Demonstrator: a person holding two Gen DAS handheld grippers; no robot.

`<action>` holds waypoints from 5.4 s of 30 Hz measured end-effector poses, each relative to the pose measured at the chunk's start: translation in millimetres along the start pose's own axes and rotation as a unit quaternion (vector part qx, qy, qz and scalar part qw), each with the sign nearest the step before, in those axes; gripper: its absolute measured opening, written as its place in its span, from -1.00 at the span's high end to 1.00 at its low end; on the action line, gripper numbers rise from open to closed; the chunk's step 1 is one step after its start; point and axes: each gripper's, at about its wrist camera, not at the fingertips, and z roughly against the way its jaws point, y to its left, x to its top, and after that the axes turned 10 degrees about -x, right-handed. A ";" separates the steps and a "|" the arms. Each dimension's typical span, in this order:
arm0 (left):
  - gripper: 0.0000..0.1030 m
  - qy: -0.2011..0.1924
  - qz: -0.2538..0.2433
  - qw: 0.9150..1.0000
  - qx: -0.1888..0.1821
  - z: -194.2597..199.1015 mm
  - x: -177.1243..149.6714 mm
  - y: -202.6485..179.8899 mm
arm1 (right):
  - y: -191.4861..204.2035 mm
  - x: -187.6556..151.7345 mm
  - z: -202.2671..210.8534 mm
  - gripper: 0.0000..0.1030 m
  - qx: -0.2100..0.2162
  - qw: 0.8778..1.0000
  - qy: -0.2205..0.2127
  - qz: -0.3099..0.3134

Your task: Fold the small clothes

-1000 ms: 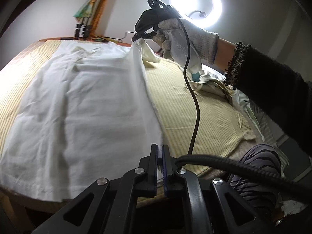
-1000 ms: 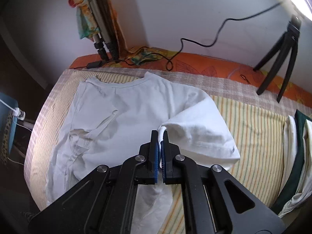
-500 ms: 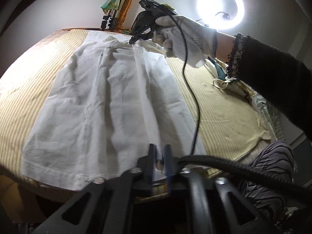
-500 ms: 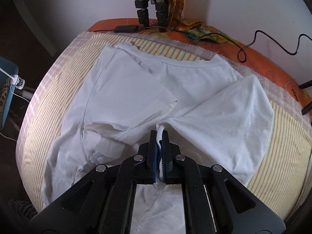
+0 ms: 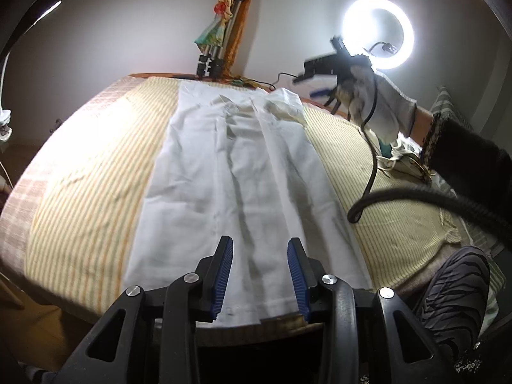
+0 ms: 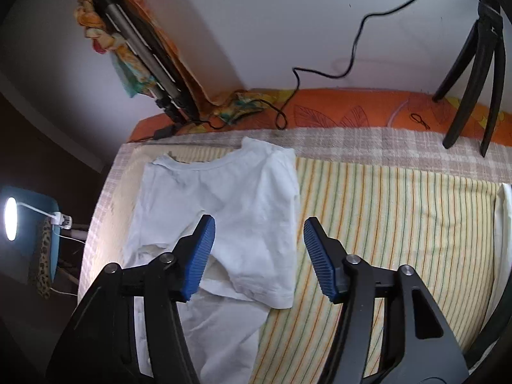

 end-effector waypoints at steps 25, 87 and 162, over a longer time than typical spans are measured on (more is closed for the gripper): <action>0.38 0.019 0.002 1.000 -0.018 -20.4 3.3 15.4 | 61.3 -10.7 -21.8 0.07 -0.042 0.988 0.071 0.128; 0.22 0.097 0.070 0.993 -0.002 9.0 -5.7 97.1 | 6.4 -299.2 98.8 -0.01 0.120 0.987 0.108 0.017; 0.52 0.073 0.091 0.993 -0.034 -52.5 135.0 121.1 | -22.1 -186.1 82.4 0.62 0.213 0.976 0.048 -0.028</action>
